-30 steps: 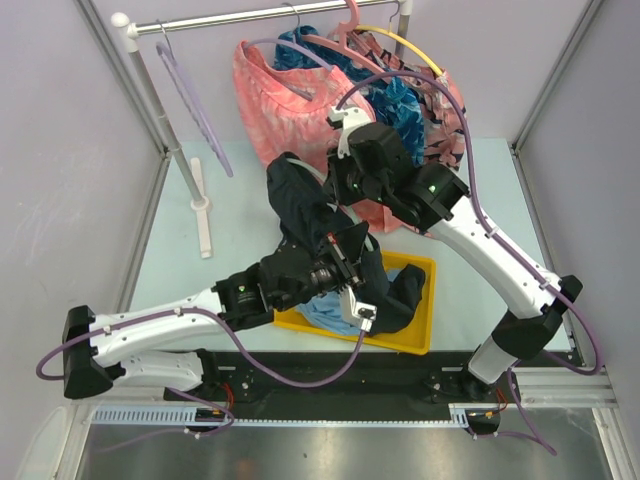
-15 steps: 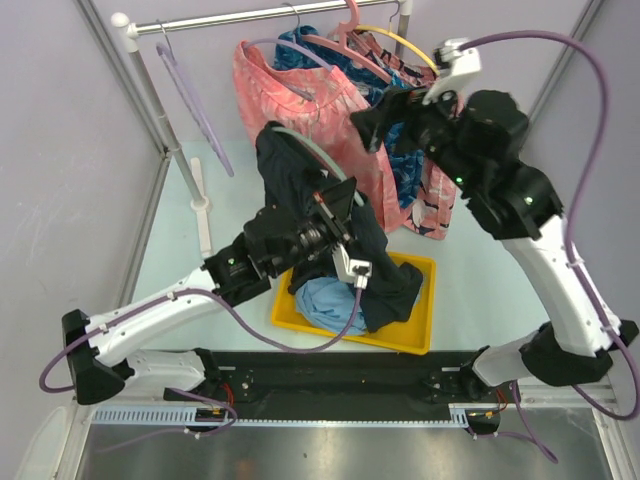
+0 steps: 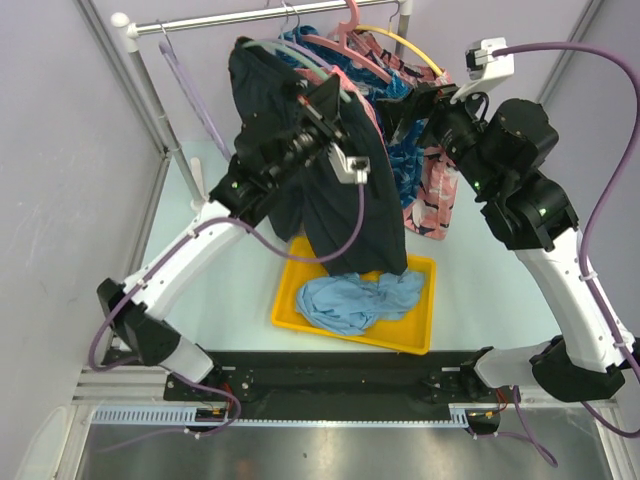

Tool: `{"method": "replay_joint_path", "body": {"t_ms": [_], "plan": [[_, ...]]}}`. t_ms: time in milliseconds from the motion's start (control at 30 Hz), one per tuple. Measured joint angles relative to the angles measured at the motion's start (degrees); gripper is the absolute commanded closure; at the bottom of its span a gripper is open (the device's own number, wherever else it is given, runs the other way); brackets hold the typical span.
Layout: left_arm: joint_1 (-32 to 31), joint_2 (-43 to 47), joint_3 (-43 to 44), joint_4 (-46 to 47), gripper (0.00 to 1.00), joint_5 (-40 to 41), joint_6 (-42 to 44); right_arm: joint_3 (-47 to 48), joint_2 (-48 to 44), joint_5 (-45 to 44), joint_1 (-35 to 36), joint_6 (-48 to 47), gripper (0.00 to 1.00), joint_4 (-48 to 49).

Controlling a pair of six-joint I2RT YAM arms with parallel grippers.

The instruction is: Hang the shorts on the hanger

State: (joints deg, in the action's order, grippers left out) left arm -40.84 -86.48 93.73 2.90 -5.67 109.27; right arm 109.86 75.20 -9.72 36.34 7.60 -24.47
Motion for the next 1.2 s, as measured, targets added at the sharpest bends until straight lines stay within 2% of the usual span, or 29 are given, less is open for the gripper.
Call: {"method": "replay_joint_path", "body": {"t_ms": [267, 433, 533, 767, 833, 867, 900, 967, 1067, 1200], "plan": [[8.76, -8.9, 11.45, 0.2, 0.99, -5.51, -0.5, -1.18, 0.09, 0.0, -0.48, -0.68, 0.0, 0.07], [11.89, -10.21, 12.57, -1.36, 1.0, -8.57, -1.25, -1.97, 0.09, 0.0, -0.68, -0.83, 0.0, 0.15], [12.87, -9.68, 10.78, -0.63, 1.0, -10.16, -1.18, -2.29, 0.09, 0.0, -0.74, -0.85, 0.0, 0.2], [13.35, -6.45, -0.87, 0.81, 1.0, -12.59, 0.44, -3.54, -0.22, 0.0, -0.83, -0.87, 0.0, 0.31], [13.35, -6.32, -1.88, 1.62, 1.0, -12.72, 1.42, -3.8, -0.31, 0.0, -0.85, -0.87, 0.0, 0.31], [13.35, -6.19, -2.4, 2.25, 0.98, -12.7, 1.84, -3.89, -0.33, 0.0, -0.87, -0.87, 0.0, 0.31], [13.35, -6.08, -2.69, 2.64, 0.79, -12.68, 1.97, -3.91, -0.33, 0.02, -0.9, -0.87, 0.0, 0.31], [13.35, -5.66, -3.8, 3.96, 0.63, -12.63, 2.27, -4.09, -0.42, 0.02, -0.9, -0.87, 0.0, 0.31], [13.35, -4.61, -6.19, 6.01, 0.47, -12.63, 2.62, -4.15, -0.55, 0.02, -0.9, -1.01, 0.0, 0.26], [13.35, -2.67, -10.01, 6.86, 0.34, -12.61, 2.82, -5.18, -1.25, 0.04, -0.9, -1.05, 0.0, 0.31]]}}
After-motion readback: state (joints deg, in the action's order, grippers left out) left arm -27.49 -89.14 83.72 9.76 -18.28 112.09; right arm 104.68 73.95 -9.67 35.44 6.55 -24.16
